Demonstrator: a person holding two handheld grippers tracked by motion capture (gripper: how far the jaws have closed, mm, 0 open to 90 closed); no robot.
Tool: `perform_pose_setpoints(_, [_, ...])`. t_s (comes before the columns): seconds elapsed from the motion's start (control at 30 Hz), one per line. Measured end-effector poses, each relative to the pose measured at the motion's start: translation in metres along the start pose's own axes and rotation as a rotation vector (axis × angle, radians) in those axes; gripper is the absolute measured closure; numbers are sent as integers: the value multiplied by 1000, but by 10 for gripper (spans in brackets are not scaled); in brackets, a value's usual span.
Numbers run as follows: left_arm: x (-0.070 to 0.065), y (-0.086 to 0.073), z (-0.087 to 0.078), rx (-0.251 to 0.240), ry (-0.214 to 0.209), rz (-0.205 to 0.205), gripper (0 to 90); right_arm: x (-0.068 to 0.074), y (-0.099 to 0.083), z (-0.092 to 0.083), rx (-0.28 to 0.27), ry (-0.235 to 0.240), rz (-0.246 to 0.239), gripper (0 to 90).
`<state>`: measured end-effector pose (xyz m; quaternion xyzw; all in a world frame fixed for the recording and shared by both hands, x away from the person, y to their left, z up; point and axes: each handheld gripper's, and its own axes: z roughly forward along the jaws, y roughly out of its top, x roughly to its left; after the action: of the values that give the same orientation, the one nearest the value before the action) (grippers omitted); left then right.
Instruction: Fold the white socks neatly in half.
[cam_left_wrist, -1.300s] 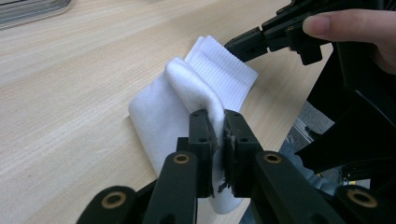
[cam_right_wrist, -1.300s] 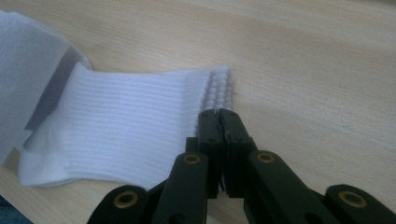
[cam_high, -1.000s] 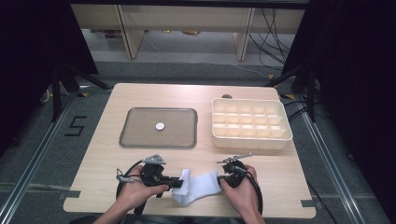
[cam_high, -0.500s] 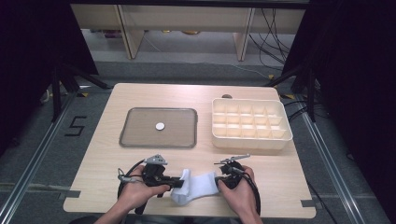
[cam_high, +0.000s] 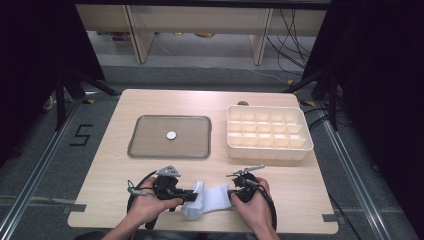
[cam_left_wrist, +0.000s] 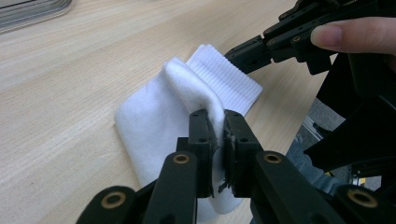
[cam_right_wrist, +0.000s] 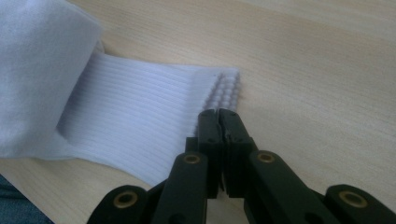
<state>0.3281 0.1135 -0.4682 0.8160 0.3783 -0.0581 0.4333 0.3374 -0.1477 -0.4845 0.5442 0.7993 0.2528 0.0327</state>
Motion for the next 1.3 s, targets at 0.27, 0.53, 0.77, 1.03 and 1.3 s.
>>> perform_pose_setpoints(0.27, [0, 1, 2, -8, 6, -5, 826, 2, -1, 1, -20, 22, -26, 883])
perform_pose_setpoints(0.53, [1, 2, 3, -3, 16, -6, 825, 4, -1, 2, 0, 22, -9, 879])
perform_pose_setpoints(0.77, [1, 3, 3, 2, 19, 2, 825, 6, -2, 3, -5, 26, -30, 880])
perform_pose_setpoints(1.03, [2, 3, 6, 12, 9, 4, 825, 8, -1, 3, 0, 48, -13, 879])
perform_pose_setpoints(1.3, [1, 5, 7, 17, 10, 13, 825, 10, -1, 3, 1, 61, -19, 879])
